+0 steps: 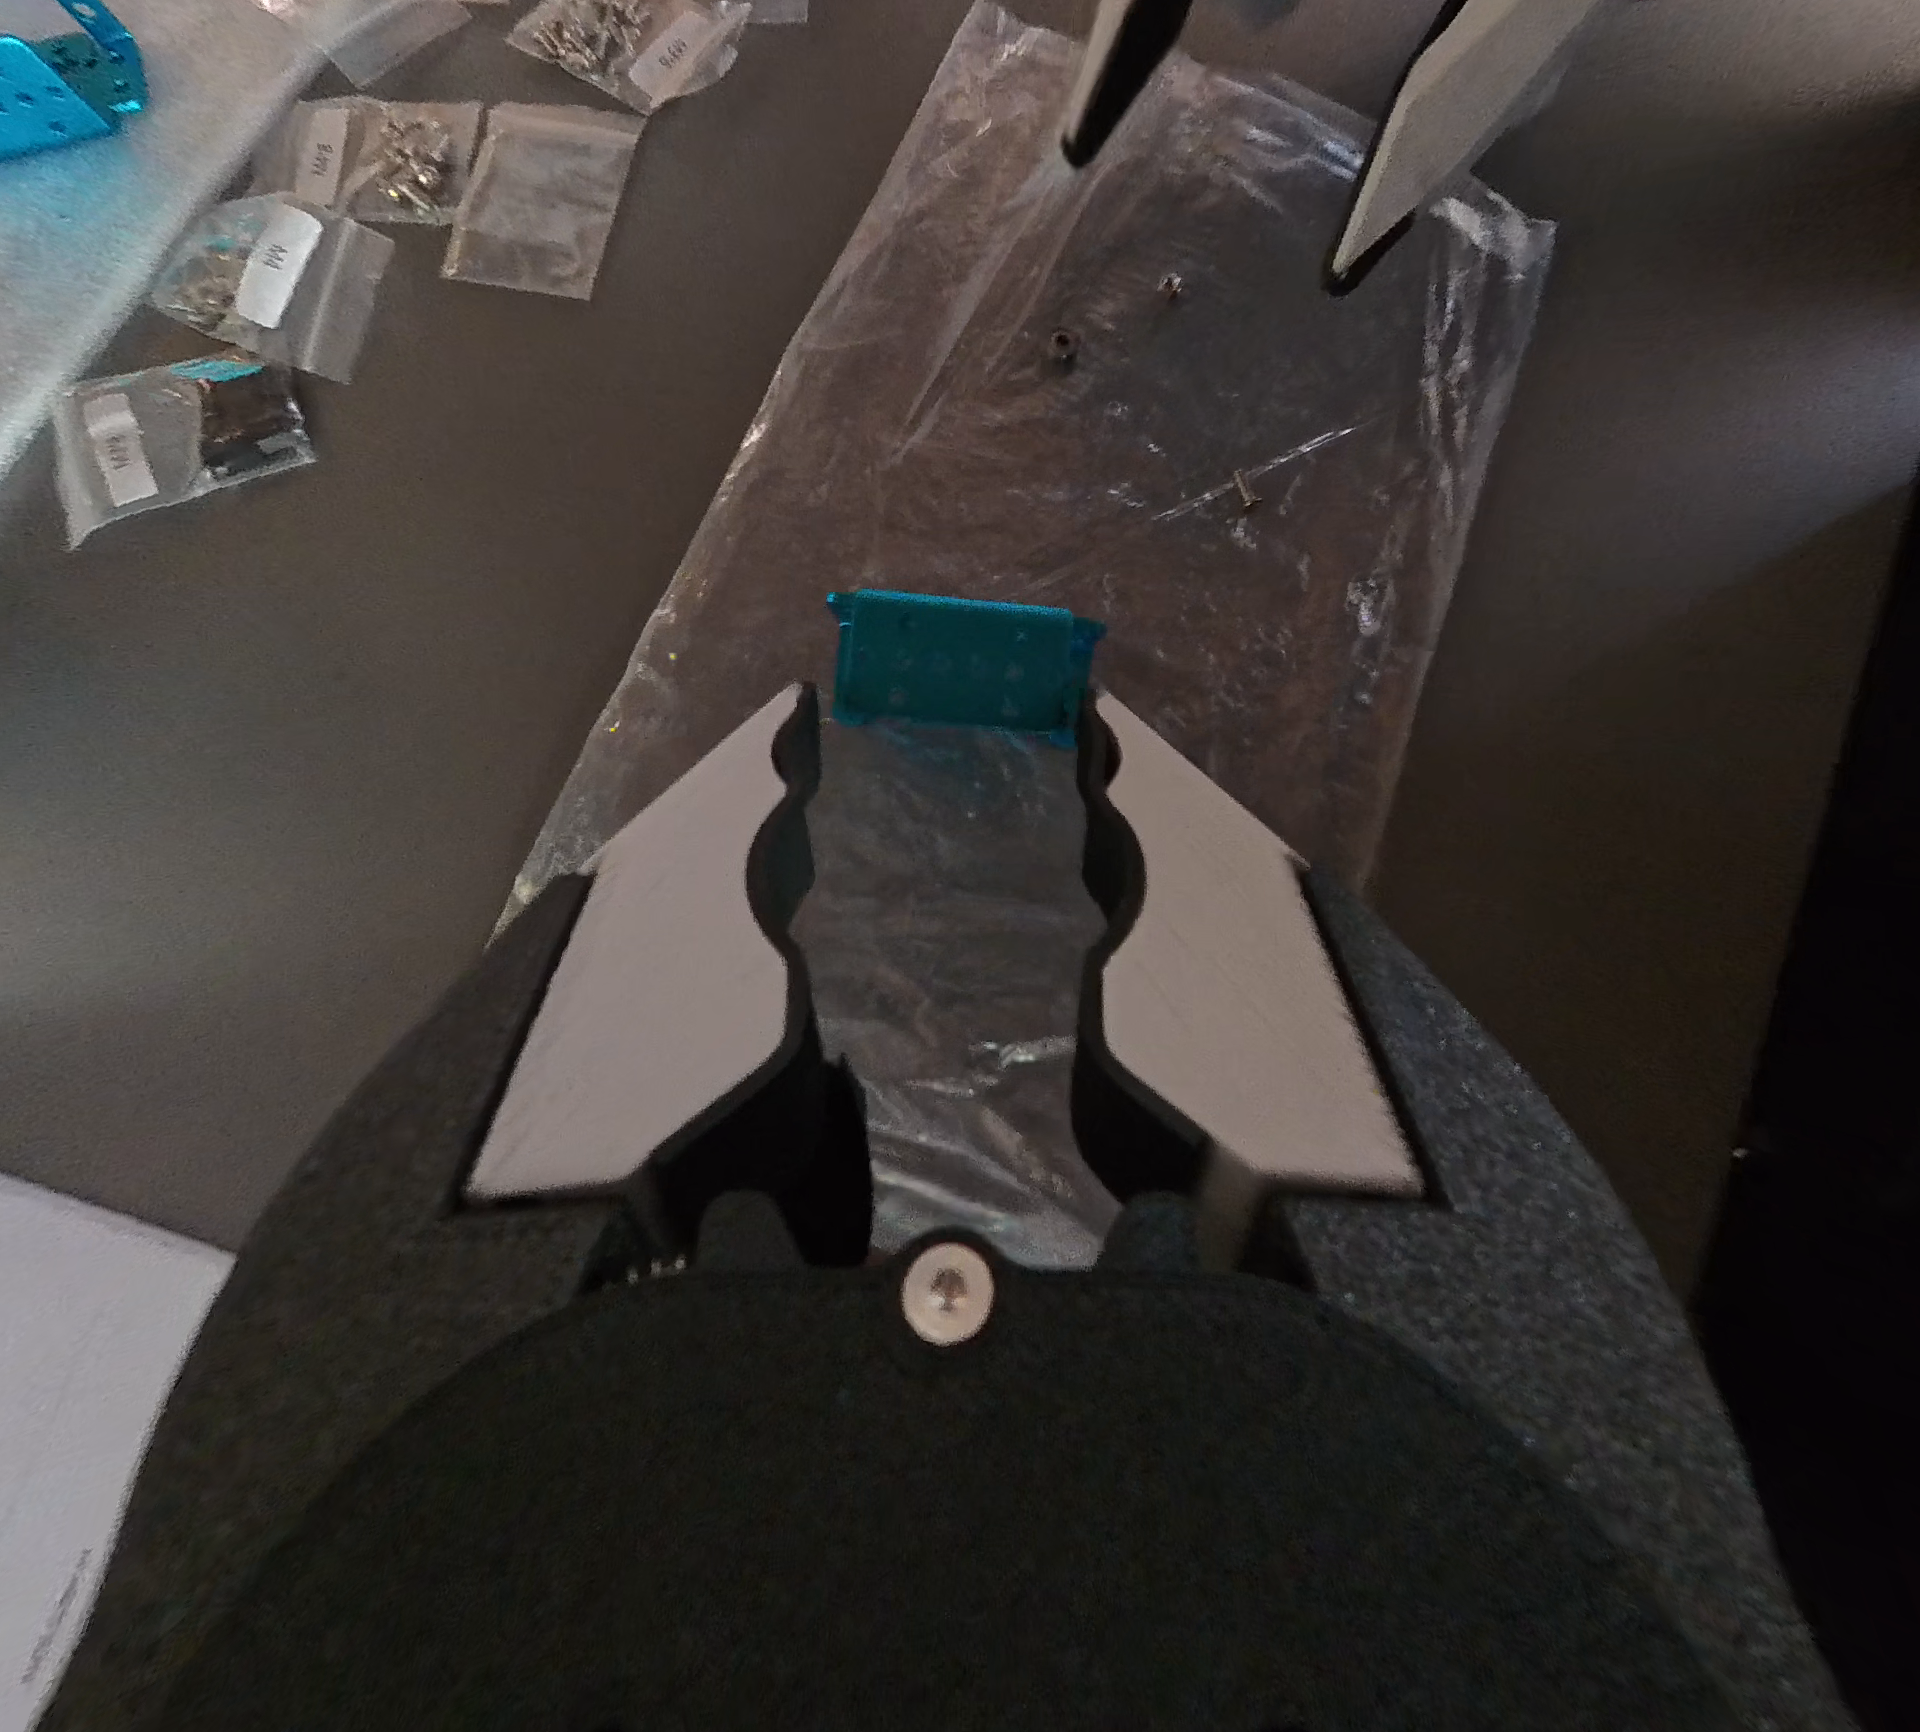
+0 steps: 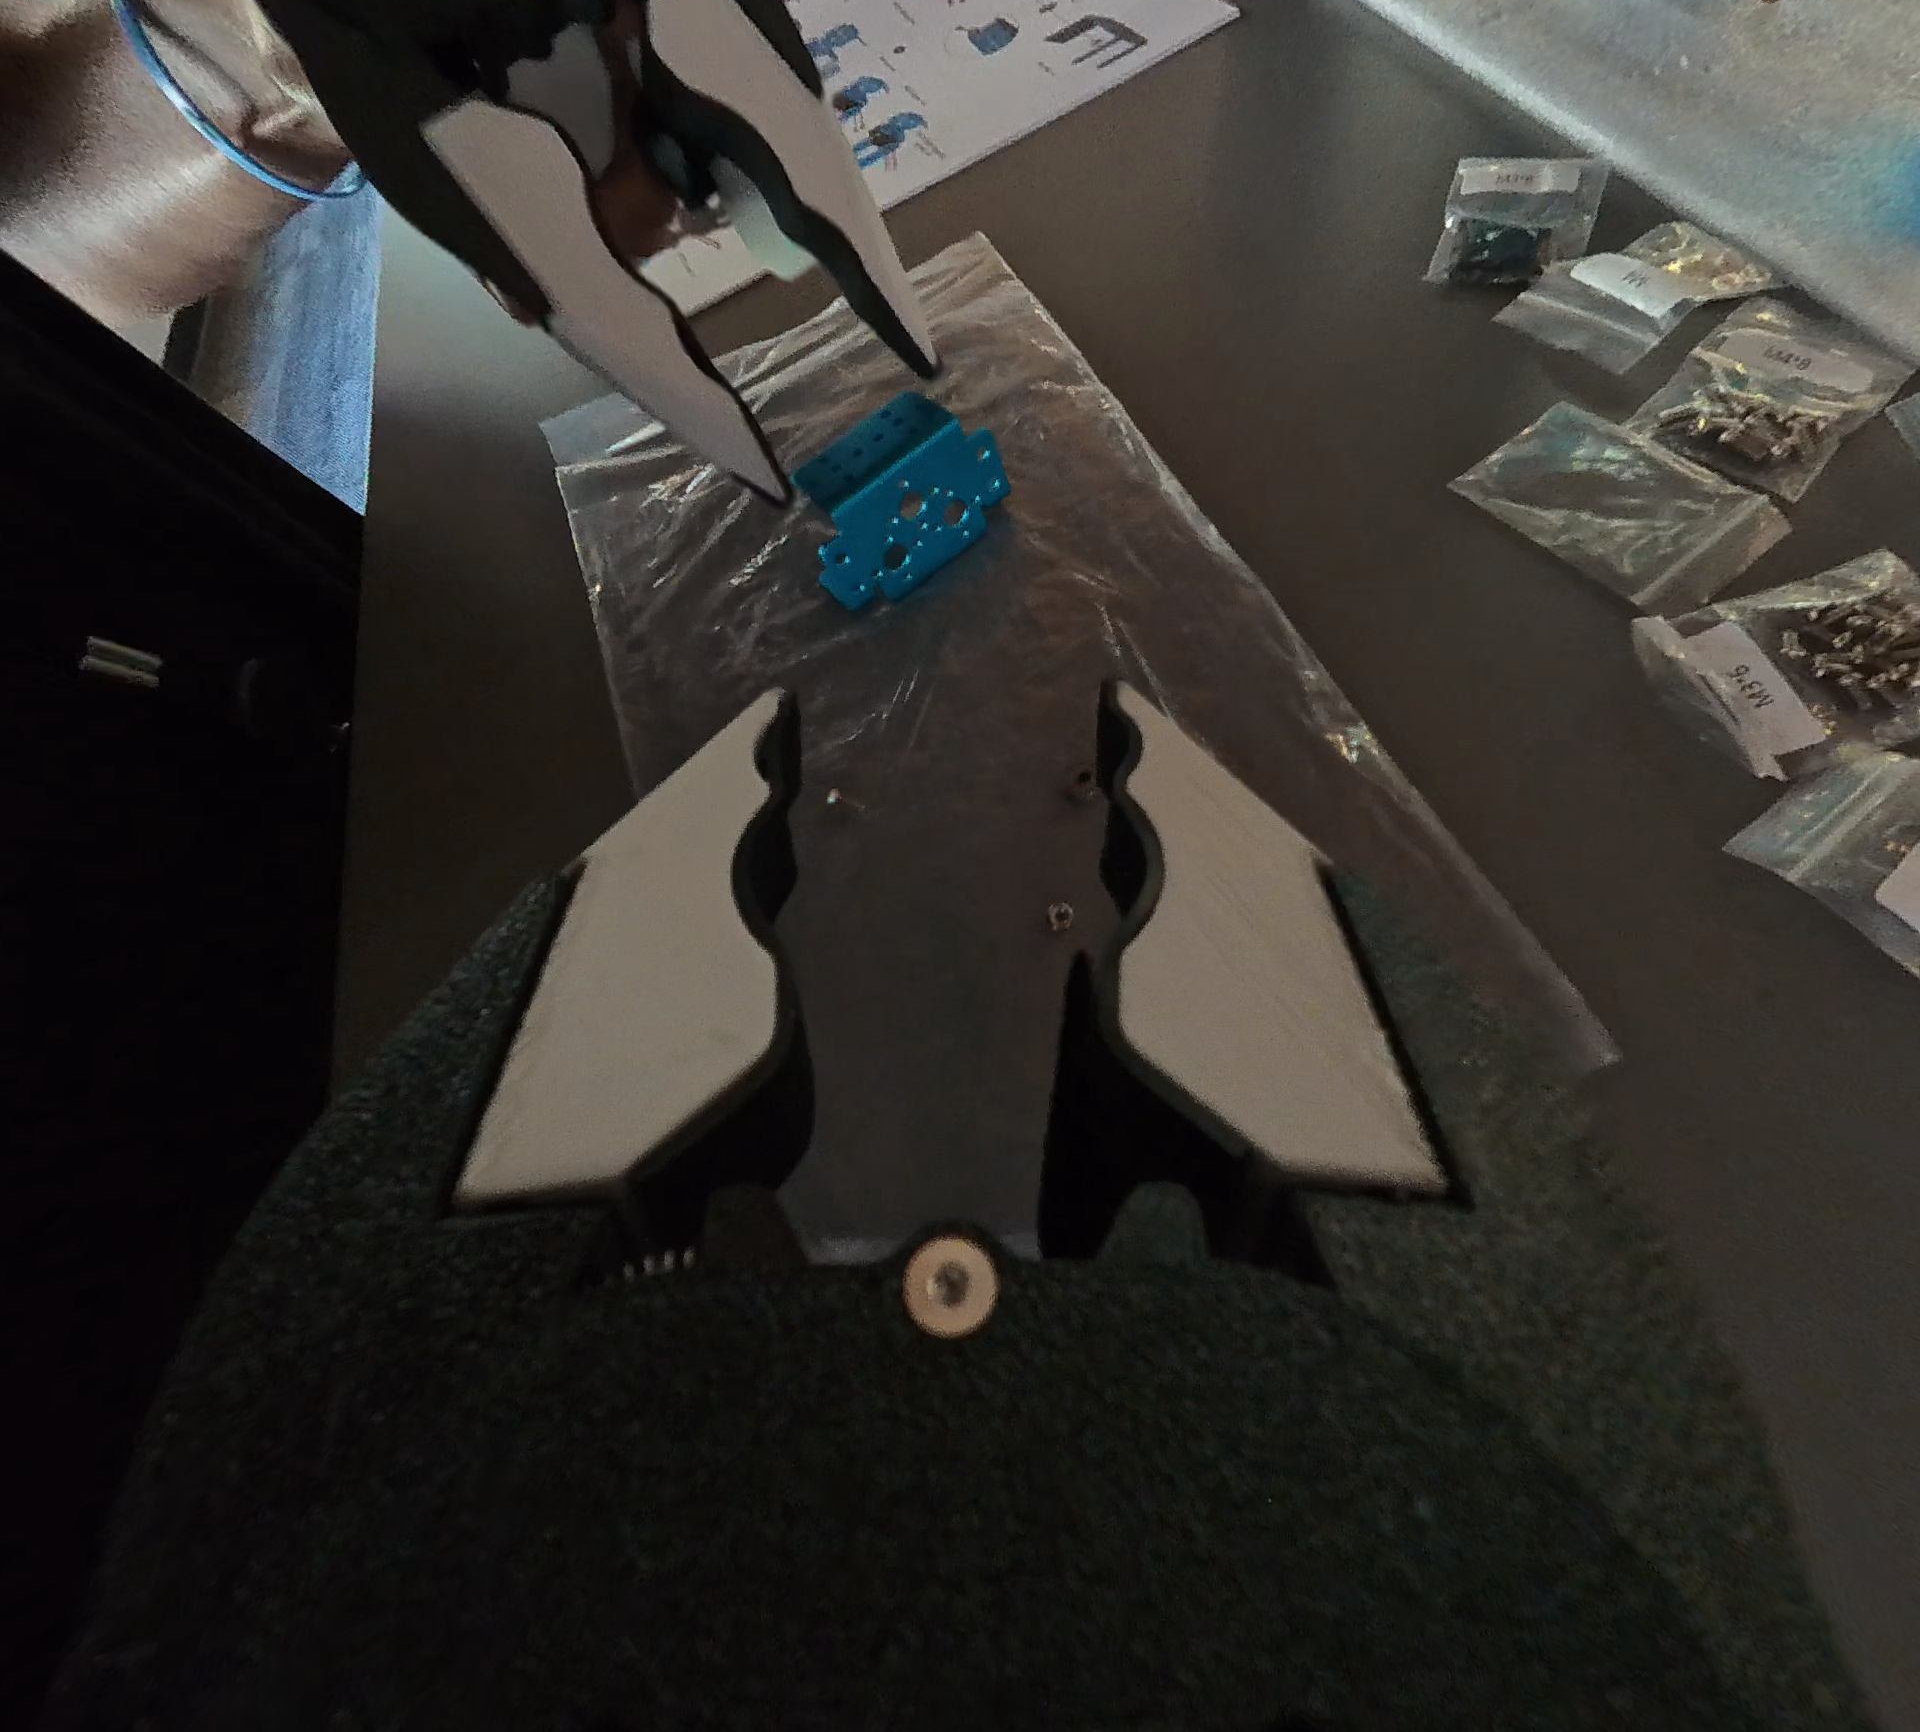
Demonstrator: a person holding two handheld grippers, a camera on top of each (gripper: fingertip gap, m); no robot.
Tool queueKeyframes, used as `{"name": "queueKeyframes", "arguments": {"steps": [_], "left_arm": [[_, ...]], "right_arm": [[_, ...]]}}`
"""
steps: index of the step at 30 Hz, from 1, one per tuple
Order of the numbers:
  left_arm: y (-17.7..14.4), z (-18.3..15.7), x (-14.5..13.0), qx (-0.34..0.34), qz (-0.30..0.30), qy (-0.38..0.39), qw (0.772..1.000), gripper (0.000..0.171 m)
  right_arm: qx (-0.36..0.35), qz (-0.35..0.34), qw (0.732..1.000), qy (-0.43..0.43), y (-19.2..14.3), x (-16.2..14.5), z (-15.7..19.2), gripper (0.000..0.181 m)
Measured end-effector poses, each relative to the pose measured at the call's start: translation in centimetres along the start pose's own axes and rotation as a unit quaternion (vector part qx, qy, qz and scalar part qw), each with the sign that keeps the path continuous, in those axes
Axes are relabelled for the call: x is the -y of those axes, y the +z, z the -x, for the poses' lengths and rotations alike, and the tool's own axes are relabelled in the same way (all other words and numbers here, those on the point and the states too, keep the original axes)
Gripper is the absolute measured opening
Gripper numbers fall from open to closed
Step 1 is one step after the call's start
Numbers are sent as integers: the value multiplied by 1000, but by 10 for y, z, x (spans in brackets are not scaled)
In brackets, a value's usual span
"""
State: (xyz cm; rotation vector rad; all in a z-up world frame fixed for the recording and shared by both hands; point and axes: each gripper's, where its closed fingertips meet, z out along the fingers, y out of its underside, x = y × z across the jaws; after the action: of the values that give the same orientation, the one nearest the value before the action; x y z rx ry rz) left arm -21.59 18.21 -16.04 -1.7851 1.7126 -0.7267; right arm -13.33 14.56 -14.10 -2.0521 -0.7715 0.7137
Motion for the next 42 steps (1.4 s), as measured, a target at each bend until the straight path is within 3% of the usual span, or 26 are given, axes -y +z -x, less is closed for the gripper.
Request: {"name": "queueKeyframes", "arguments": {"steps": [3, 7, 13, 15, 20, 25, 42], "left_arm": [[-20, 5, -2, 12, -26, -6, 1000, 49], [-63, 53, -34, 135, -22, -38, 990, 49], [-140, 135, -121, 350, 16, -166, 922, 41], [-156, 150, -143, 388, 19, -188, 902, 41], [-163, 158, -157, 389, -20, -228, 892, 39], [-163, 162, -160, 392, -16, -205, 897, 38], [-158, 157, -150, 370, -42, -212, 904, 37]], "right_arm": [[-10, 30, 999, -5, -1, -12, 7, 45], [-12, 69, 998, -4, 2, -30, 20, 39], [-19, 50, 999, 10, 10, -21, 25, 32], [-14, 47, 999, 15, 14, -16, 27, 32], [-27, 61, 998, 13, 22, -16, 29, 30], [-47, 68, 996, 23, 25, -19, 29, 29], [-58, 82, 994, 36, 20, -22, 24, 28]]}}
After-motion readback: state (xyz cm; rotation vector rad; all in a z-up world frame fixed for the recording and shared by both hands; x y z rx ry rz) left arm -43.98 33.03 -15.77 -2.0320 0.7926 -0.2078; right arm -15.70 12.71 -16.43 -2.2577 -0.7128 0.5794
